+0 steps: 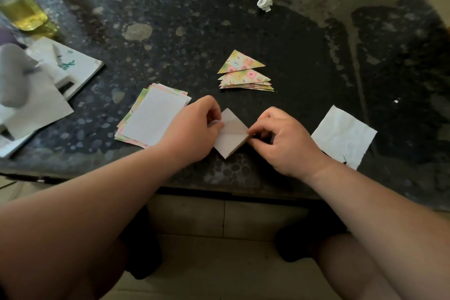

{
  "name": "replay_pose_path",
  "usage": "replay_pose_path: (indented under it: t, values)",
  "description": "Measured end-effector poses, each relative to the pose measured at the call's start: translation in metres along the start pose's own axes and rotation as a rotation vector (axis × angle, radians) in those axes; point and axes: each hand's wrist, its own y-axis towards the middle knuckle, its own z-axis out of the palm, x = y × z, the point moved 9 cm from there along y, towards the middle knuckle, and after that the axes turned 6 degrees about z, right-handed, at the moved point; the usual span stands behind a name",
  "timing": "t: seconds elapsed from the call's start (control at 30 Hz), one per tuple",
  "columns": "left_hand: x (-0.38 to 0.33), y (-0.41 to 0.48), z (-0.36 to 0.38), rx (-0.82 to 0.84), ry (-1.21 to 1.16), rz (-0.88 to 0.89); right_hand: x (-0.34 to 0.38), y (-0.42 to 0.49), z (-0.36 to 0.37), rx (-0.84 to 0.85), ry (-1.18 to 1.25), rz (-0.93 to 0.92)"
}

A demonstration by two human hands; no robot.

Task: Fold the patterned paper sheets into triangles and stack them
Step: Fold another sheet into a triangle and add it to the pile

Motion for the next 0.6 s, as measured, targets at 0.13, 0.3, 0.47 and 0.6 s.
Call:
replay_pose_path:
  t: [0.13, 0.3, 0.47, 0.6]
  values:
    - [-0.003, 0.003, 0.003, 0.027, 0.018, 0.039, 0.001, 0.001, 0.005, 0.009, -0.043, -0.01]
    - [-0.004, 0.002, 0.013, 0.065, 0.115, 0.086, 0.001, 0.002, 0.009, 0.006, -0.078, 0.009]
    - [0.001, 0.003, 0.017, 0.082, 0.01, -0.003, 0.0, 0.007, 0.01, -0.04, -0.073, 0.035]
    - [0.001, 0.0, 0.021, 0.106, 0.049, 0.029, -0.002, 0.01, 0.012, -0.069, -0.083, 0.064]
